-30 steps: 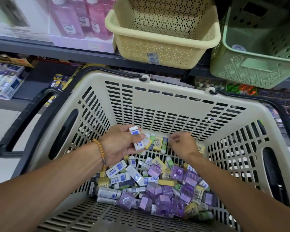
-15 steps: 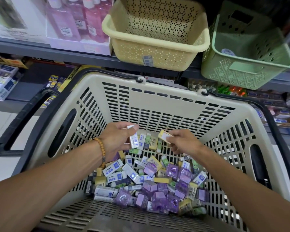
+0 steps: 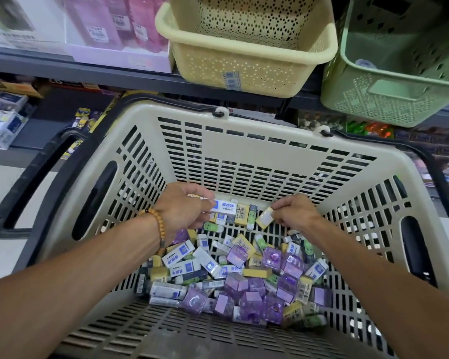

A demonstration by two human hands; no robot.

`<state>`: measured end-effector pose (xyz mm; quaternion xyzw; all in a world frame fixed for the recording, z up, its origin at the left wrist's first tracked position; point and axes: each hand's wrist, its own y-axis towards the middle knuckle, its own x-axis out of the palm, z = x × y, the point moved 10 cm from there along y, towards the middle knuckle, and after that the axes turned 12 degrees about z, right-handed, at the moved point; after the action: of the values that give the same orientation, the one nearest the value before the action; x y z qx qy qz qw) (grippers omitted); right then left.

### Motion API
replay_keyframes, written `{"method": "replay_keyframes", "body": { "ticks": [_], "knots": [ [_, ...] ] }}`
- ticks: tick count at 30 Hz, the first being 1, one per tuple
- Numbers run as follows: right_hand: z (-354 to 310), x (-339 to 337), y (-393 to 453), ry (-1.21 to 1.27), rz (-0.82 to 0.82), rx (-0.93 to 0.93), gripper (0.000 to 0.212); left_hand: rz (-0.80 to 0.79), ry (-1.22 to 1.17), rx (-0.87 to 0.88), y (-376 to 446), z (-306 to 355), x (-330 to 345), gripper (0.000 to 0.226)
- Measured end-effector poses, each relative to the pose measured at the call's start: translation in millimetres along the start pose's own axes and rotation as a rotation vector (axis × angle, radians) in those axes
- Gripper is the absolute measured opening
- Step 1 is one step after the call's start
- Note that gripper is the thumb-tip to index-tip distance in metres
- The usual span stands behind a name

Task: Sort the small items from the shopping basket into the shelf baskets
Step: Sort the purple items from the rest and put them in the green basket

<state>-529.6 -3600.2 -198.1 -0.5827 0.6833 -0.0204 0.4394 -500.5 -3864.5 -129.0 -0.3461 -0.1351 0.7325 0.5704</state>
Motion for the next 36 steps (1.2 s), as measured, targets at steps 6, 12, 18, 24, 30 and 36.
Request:
{"method": "replay_keyframes", "body": {
  "ticks": [6,12,18,24,30,36],
  "knots": [
    [2.1,6.0,6.9,0.038,0.099,-0.032,0.025,-0.014,0.049,-0.01,0.6,-4.4,1.8,0.01],
    [-0.6,10.1,2.5,-0.047,0.063,-0.101,0.023,-0.05,0.037,-0.022,-0.6,-9.1,6.3,0.016],
    [-50.5,16.2,-44.0,0.028,-0.067,-0.293,0.017,-0.139,-0.049,0.002,-6.8,-4.3,17.1,0.021],
    [-70.6,36.4,-81.8,0.016,-0.313,-0.28,0.01,-0.28,0.415,0.372,-6.7,7.0,29.2,0.036],
    [-67.2,14.3,-79.8,-0.256,-0.227,-0.485,0.013,-0.578,1.504,0.677,-0.4,-58.5,31.2,0.106],
    [-90.8,18.0,-71.1,-0.226,-0.252,-0.575,0.015,-0.569,1.567,0.667,-5.9,-79.6,45.8,0.102]
  ]
}}
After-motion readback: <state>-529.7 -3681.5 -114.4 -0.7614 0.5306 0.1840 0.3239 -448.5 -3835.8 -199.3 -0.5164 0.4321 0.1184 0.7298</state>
